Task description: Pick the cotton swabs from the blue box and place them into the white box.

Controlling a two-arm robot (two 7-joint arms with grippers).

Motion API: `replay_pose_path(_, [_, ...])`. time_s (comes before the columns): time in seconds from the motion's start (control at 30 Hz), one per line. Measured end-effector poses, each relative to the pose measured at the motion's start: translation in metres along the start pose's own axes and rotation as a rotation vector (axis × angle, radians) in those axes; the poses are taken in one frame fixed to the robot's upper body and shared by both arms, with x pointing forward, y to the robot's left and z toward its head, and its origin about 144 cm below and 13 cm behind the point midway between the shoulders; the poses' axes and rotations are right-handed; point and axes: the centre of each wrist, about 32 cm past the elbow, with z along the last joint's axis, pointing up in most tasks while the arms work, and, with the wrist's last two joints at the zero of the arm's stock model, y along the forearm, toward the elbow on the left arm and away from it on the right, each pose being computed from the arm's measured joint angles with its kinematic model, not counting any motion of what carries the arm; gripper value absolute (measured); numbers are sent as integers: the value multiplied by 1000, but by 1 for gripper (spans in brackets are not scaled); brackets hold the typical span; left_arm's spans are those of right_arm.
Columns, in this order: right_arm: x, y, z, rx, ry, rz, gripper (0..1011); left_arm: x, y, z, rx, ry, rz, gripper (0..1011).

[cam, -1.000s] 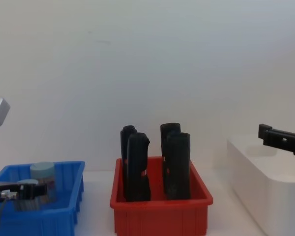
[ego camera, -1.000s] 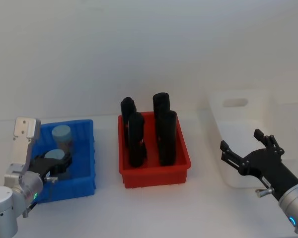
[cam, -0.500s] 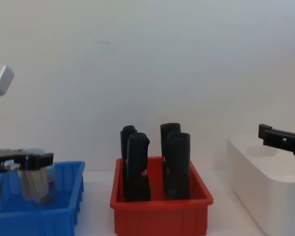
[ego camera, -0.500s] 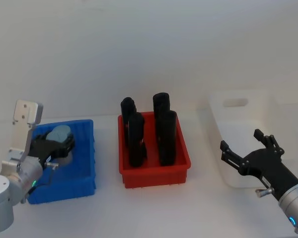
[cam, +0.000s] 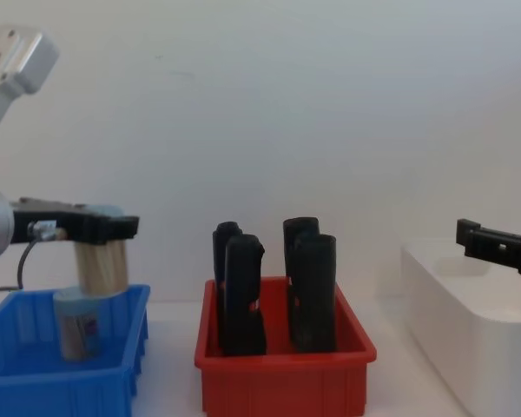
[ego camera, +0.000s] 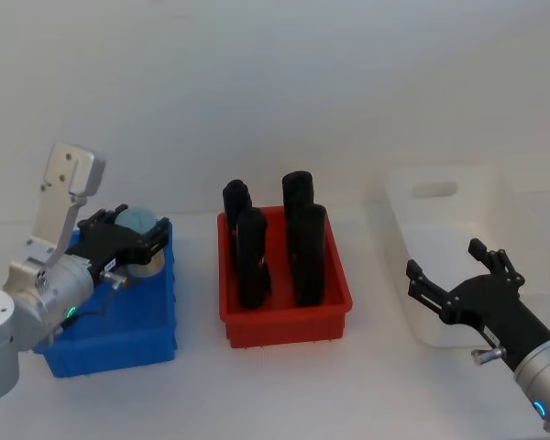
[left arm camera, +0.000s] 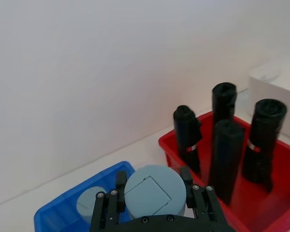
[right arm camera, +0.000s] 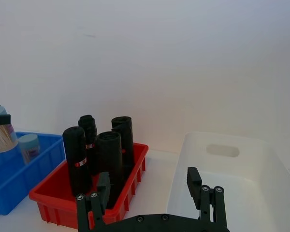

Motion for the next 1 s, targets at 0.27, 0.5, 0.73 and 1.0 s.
replay_pose_path(0.27, [0, 0, 0, 0, 0, 0, 1001, -7, 3, 29, -10, -23, -120, 670])
replay_pose_path(0.5, [0, 0, 0, 0, 0, 0, 1001, -14, 4, 48, -11, -29, -214, 670])
replay_pose_path(0.73, [0, 0, 0, 0, 0, 0, 1001, -20, 5, 61, -11, -27, -278, 670])
replay_pose_path(1.0, [0, 0, 0, 0, 0, 0, 1001, -23, 5, 69, -10, -25, -317, 670])
